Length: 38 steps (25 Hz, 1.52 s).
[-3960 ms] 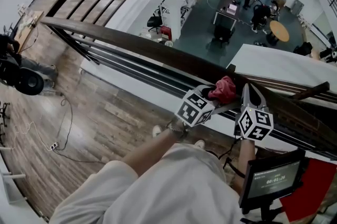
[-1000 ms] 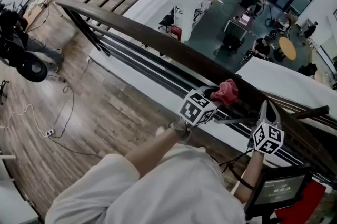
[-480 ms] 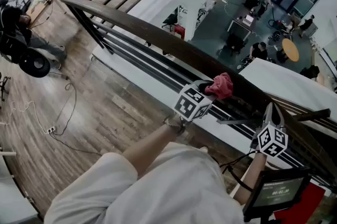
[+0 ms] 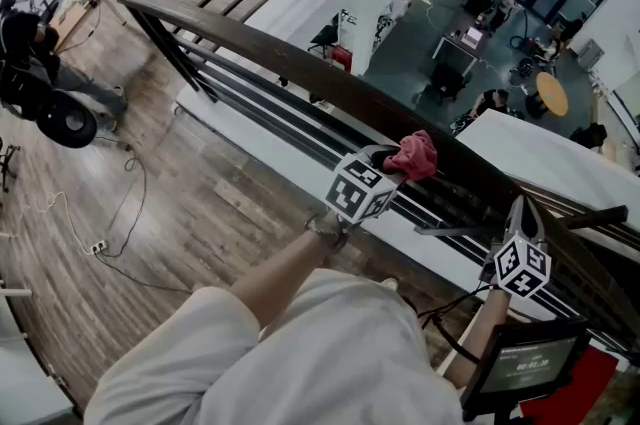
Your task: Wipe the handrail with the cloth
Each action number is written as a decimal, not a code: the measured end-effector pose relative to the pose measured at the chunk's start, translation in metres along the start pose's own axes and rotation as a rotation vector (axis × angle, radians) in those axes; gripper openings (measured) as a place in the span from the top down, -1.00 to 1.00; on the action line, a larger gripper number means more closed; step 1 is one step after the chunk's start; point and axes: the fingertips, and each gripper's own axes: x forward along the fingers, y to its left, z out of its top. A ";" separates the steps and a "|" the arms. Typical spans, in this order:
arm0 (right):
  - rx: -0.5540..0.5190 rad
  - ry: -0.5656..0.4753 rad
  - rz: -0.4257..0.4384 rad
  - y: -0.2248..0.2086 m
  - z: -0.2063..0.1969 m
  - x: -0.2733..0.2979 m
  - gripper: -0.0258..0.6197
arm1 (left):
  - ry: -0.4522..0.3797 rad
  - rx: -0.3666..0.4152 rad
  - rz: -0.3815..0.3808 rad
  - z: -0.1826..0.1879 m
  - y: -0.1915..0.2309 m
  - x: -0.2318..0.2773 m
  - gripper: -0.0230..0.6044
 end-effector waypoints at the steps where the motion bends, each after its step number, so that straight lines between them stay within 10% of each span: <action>1: -0.001 0.002 -0.003 0.001 -0.001 0.000 0.92 | 0.001 0.004 0.001 -0.001 0.003 -0.001 0.62; 38: -0.066 -0.076 -0.116 -0.008 0.003 0.000 0.92 | -0.025 0.041 0.015 0.009 0.056 -0.036 0.62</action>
